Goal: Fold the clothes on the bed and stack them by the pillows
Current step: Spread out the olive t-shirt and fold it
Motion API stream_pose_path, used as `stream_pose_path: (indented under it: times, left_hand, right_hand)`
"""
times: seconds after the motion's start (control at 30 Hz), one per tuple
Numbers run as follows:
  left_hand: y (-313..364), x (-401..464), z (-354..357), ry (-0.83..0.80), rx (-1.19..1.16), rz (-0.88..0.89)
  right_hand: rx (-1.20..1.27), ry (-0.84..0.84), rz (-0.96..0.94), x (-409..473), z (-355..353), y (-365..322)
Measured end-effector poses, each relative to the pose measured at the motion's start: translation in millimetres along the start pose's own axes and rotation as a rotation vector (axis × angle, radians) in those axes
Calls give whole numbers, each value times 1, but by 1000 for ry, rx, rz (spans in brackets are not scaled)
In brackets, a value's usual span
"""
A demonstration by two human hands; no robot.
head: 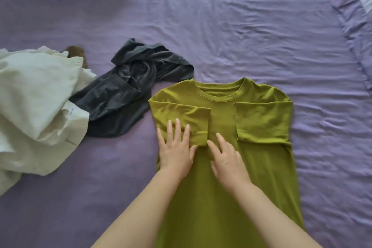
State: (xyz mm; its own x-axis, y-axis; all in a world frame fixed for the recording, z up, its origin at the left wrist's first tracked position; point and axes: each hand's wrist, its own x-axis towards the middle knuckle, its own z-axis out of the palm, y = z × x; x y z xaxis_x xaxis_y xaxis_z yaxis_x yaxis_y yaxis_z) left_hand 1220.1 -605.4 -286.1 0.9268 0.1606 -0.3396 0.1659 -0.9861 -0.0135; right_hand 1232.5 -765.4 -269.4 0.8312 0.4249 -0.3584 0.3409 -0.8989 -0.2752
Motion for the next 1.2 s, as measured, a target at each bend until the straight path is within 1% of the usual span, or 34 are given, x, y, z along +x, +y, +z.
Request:
stream_pose_path:
  times: [0.1,0.13,0.23,0.33,0.4,0.43,0.53,0.63,0.77,0.9,1.03,1.17,1.2]
  left_hand:
    - [20,-56,12,-38,-38,171]
    - [28,-76,16,-65,-62,203]
    - [50,-132,28,-151,-103,235]
    - [68,-182,32,-185,-118,271]
    - [77,-211,33,-145,-152,283]
    - [81,-224,34,-111,-162,297]
    - [87,-253,44,-95,-180,329]
    - [88,-270,50,-152,-120,391]
    - [85,-280,61,-266,-103,468]
    - [79,-281,86,-332,-86,441]
    - [76,-280,95,-294,-81,489]
    - [71,-277,93,-216,-83,562]
    - [71,-276,92,-222,-113,560]
  right_hand:
    - [-74,-96,-16,-51,15,9]
    - [-80,-122,-21,-69,19,11]
    - [-71,-164,-43,-115,29,15]
    - [-52,-177,-77,-156,33,18]
    - [-38,-168,-97,-181,32,19]
    - [-43,-141,-108,-193,33,21]
    - [-19,-21,-155,-225,43,28]
    - [37,10,-191,-250,59,36]
    - [65,-31,-233,-274,78,40]
    - [24,-106,-183,-283,95,38]
    - [-42,-116,-127,-282,106,32]
    - [-8,-25,-156,-278,106,34]
    - [2,-16,-160,-276,105,33]
